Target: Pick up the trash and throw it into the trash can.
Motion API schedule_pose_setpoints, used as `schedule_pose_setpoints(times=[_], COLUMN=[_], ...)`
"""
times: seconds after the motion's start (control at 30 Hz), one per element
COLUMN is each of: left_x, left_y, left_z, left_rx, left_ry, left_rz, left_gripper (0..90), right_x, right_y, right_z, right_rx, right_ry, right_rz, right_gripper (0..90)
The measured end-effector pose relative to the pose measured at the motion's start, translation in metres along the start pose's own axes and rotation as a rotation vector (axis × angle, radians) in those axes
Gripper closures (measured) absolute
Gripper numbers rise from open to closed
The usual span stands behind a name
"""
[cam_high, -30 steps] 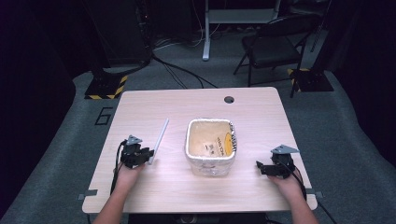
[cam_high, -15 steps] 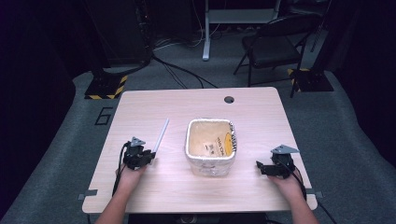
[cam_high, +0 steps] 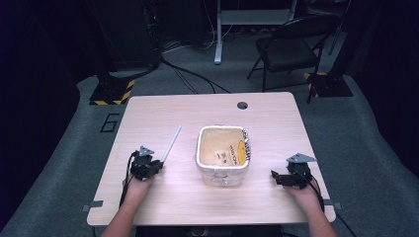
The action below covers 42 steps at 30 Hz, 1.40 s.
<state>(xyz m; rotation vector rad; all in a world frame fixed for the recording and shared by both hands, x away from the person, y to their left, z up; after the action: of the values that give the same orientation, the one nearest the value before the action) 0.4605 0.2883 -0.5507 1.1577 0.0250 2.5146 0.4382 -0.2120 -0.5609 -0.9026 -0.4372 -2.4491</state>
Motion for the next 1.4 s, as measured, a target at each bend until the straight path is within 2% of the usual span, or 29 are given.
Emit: schedule_pose_setpoints(times=[0.27,0.37,0.6,0.83,1.03,1.4], left_x=[0.002,0.004,0.011,0.019,0.028,0.045], left_y=[0.000,0.000,0.000,0.002,0.004,0.002], left_z=[0.001,0.004,0.008,0.015,0.019,0.028], left_rx=[-0.014,0.007,0.002,0.013,-0.011,0.010], left_ry=[0.001,-0.001,-0.008,0.011,0.014,0.044], left_rz=[-0.008,-0.020,-0.034,-0.050,-0.065,-0.098], left_gripper=[77.9,78.1,78.4,78.5,78.5,78.5], right_x=[0.000,0.000,0.000,0.000,0.000,0.000], right_y=[0.000,0.000,0.000,0.000,0.000,0.000], right_z=[0.000,0.000,0.000,0.000,0.000,0.000], right_rx=[0.000,0.000,0.000,0.000,0.000,0.000], right_ry=[0.000,0.000,0.000,0.000,0.001,0.000], right_rz=[0.000,0.000,0.000,0.000,0.000,0.000], right_gripper=[14.5,14.5,14.5,14.5,14.5,14.6])
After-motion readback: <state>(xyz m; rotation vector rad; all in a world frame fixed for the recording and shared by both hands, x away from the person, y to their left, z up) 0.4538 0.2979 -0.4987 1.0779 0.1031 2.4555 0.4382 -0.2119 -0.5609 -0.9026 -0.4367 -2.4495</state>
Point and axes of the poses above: each handheld gripper's, and its own axes: x roughly backward along the jaws, z roughly out of its top, y roughly to its right, the point moved 5 cm from there along -x, roughly forward along the jaws, and after that the axes turned 10 degrees about x, right-handed, at the moved point
